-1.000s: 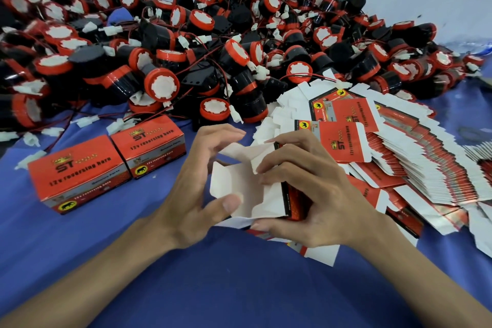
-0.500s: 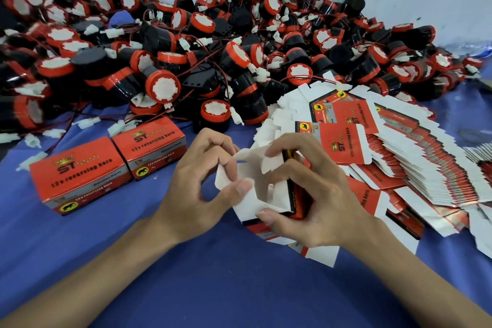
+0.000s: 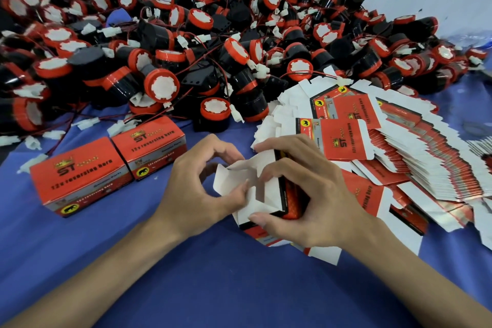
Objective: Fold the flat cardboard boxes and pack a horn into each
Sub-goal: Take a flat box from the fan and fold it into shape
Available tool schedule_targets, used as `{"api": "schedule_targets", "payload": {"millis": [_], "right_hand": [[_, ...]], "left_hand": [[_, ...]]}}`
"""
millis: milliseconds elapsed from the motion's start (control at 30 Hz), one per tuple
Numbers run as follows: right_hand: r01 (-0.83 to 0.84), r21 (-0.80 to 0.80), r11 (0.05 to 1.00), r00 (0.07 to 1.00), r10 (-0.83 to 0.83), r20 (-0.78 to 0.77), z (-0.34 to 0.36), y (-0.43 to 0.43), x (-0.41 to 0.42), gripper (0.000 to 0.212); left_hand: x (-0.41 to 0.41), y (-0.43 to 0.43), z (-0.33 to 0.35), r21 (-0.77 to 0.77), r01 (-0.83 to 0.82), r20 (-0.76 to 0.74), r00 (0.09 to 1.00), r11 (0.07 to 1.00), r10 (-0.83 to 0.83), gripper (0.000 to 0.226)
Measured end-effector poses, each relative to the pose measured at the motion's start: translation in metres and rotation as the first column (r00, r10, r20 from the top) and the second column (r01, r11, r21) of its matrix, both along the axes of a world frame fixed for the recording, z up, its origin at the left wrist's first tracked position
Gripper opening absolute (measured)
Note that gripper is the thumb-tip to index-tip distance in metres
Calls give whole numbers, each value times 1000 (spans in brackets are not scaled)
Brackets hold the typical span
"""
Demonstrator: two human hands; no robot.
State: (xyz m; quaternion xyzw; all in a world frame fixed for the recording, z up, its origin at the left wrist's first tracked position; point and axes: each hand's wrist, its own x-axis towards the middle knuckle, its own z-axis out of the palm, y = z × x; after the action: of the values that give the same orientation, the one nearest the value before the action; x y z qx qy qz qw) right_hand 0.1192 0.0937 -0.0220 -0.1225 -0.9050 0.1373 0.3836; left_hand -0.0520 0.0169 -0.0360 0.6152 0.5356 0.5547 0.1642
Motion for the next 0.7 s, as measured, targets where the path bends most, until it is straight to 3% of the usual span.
{"api": "schedule_targets", "payload": {"millis": [167,300,400,567,700], "right_hand": [[12,10,1000,1000,-12,-20,0,1,-1,44],[46,32,998,998,-45,-43,-1,2,-3,43],[43,9,999,998,-43,-48,-1,1,-3,39],[45,-5,999,999,-45,-11,1,0,-3,46],[6,-14,1000,1000,-5,10,3,-1,-2,51]], "left_hand": [[1,1,0,0,18,16,1000,1000,-18,22],[4,0,-3,32,-47,122,992,998,42,20],[7,1,-1,37,-68,43,997,997,66,24],[10,1,-1,91,-27,-226,973,995,48,23],[6,0,-5,57,11,-221,975,998,2,15]]}}
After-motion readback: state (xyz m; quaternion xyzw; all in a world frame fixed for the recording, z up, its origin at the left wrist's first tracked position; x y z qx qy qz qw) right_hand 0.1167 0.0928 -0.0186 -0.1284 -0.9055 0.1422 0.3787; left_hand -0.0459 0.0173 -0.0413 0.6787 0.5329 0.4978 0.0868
